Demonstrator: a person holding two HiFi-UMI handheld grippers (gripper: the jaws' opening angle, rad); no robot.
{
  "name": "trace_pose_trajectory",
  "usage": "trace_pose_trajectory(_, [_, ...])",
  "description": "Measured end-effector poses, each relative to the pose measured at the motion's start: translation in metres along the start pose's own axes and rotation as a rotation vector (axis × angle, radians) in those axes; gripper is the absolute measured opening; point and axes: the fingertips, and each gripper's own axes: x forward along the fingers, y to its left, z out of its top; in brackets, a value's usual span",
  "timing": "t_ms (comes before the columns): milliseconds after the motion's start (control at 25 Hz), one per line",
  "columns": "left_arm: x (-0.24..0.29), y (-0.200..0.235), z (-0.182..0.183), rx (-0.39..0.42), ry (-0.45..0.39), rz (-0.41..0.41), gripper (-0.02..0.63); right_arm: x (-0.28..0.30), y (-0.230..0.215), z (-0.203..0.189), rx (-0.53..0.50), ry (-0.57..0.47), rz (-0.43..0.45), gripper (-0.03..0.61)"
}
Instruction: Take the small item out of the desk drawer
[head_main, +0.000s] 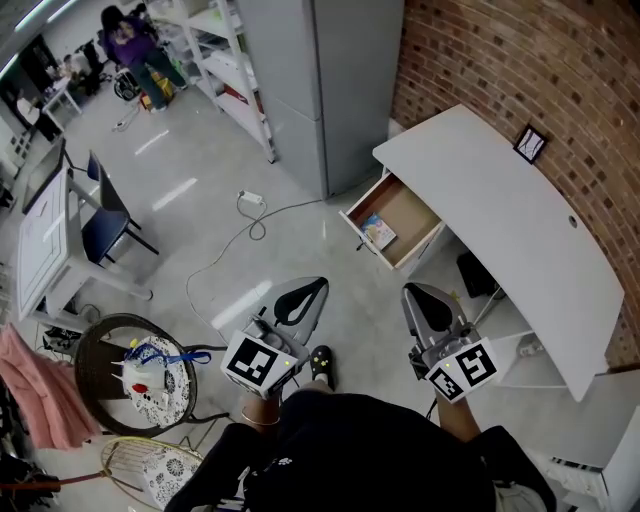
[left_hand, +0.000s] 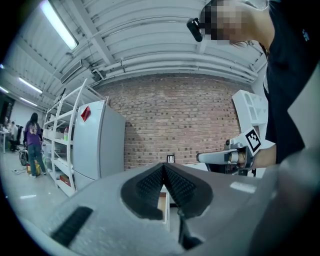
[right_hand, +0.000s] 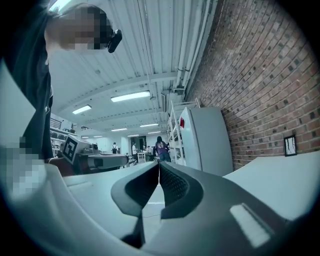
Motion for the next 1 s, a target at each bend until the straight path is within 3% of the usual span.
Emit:
trace_pose_trajectory(360, [0.012,0.044,-0.002,-0.032,-0.009,-0.018,-0.011,0.041,-0.010,-0.003,-0.013,0.028,-0.021,0.011])
trace_pose_trajectory(1000, [0.055,0.103,-0.003,-0.036,0.002,-0.129,-0.011,0.086,-0.047,0.002,-0.025,0.038,-0.161,0.012])
